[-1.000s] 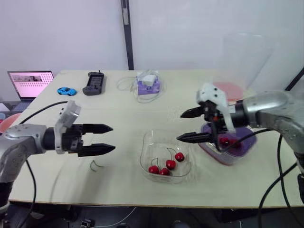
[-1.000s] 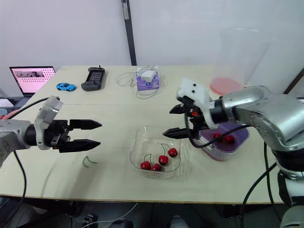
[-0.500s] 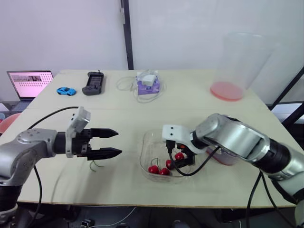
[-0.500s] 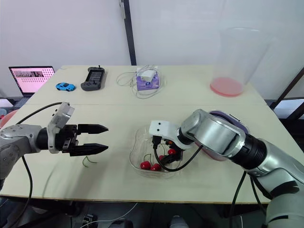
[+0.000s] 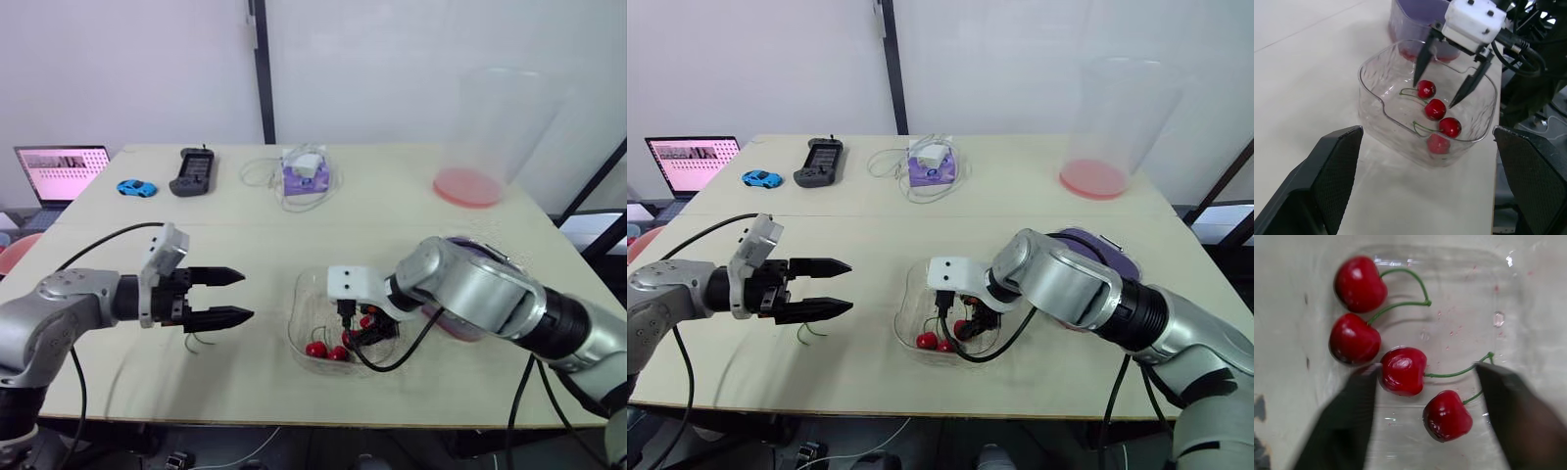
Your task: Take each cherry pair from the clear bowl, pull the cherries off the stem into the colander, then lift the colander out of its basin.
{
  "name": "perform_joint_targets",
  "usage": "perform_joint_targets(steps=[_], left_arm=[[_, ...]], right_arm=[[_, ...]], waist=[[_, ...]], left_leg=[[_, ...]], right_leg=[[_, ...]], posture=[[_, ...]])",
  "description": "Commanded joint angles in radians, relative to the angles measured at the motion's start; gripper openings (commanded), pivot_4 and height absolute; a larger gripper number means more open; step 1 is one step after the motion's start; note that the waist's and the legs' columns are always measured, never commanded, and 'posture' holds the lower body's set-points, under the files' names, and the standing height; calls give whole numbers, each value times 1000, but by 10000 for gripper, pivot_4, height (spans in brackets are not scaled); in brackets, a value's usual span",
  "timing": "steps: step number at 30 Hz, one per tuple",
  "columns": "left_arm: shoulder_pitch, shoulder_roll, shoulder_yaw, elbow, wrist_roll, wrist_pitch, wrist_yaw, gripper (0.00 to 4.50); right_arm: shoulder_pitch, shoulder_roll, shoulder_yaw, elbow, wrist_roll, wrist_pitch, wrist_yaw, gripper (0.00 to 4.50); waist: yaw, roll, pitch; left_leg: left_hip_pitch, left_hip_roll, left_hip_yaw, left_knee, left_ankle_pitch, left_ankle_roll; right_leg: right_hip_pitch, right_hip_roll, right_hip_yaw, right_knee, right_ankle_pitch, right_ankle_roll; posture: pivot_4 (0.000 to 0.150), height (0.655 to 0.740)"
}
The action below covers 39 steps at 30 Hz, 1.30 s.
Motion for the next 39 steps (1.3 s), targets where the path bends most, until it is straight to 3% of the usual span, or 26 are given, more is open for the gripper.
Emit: perform_joint_targets(steps=[1, 16, 18, 22, 37, 39], left_arm=[[-7, 3, 8, -23, 3, -17, 1, 45000], [-18, -23, 4, -14, 13, -16, 16, 45000], [-17, -22, 8, -11, 14, -15, 20, 45000], [-9, -19, 10, -9, 16, -18, 21, 45000], [-11, -33, 0, -7, 26, -30, 23, 45000], [-11, -34, -1, -6, 27, -33, 21, 45000]], right_arm=[[-10, 6, -14, -5, -19, -7, 12, 28031], [33, 11, 34, 24, -69, -47, 42, 28031], [34, 20, 35, 33, -81, -63, 44, 22940], [35, 40, 18, 47, -101, -89, 45, 6264], [41, 111, -11, 88, -202, -222, 42, 6264], [41, 126, -33, 93, -199, -197, 34, 14166]], waist=[[-1, 0, 0], [-1, 0, 0], [-1, 0, 0], [-1, 0, 0], [0, 0, 0], [0, 0, 0]], left_leg=[[0, 0, 0, 0, 0, 0], [0, 0, 0, 0, 0, 0], [0, 0, 0, 0, 0, 0], [0, 0, 0, 0, 0, 0], [0, 0, 0, 0, 0, 0], [0, 0, 0, 0, 0, 0]], right_leg=[[0, 0, 0, 0, 0, 0], [0, 0, 0, 0, 0, 0], [0, 0, 0, 0, 0, 0], [0, 0, 0, 0, 0, 0], [0, 0, 0, 0, 0, 0], [0, 0, 0, 0, 0, 0]], posture=[[1500, 7332], [1500, 7332], [1500, 7332], [1500, 7332], [1500, 7332], [1500, 7332]])
